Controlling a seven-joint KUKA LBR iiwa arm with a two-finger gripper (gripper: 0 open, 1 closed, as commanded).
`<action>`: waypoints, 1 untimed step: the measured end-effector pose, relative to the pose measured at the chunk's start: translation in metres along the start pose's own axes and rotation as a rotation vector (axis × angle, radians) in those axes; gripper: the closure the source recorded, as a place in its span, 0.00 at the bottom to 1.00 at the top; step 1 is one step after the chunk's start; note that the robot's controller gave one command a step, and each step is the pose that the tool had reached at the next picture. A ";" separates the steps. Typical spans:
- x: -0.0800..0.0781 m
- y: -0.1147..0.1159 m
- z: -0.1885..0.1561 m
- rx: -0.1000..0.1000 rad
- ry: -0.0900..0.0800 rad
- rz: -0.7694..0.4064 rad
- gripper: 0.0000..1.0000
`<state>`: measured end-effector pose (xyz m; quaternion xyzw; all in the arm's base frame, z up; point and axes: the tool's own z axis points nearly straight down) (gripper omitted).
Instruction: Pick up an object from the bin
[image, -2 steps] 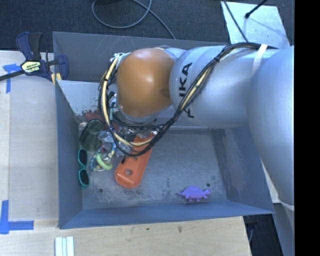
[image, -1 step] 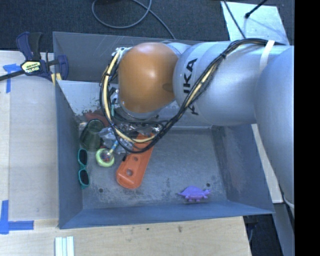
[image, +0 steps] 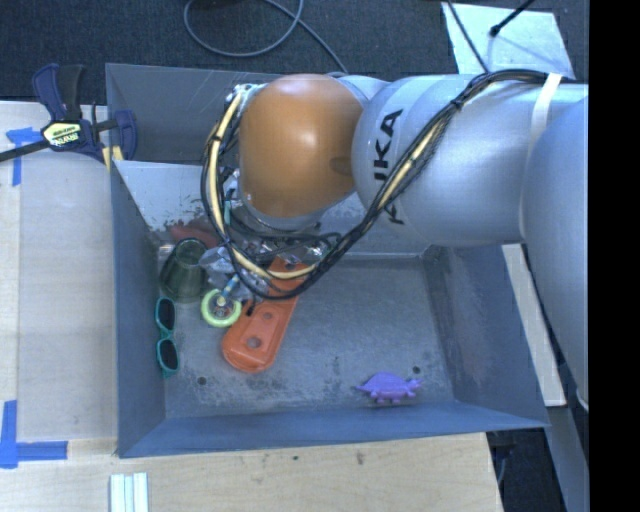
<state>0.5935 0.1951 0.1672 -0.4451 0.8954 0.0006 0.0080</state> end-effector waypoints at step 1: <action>0.000 0.000 -0.010 0.001 -0.001 0.000 1.00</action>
Offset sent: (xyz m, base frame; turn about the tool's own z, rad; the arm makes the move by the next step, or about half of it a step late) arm 0.0001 0.0000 0.0013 0.0000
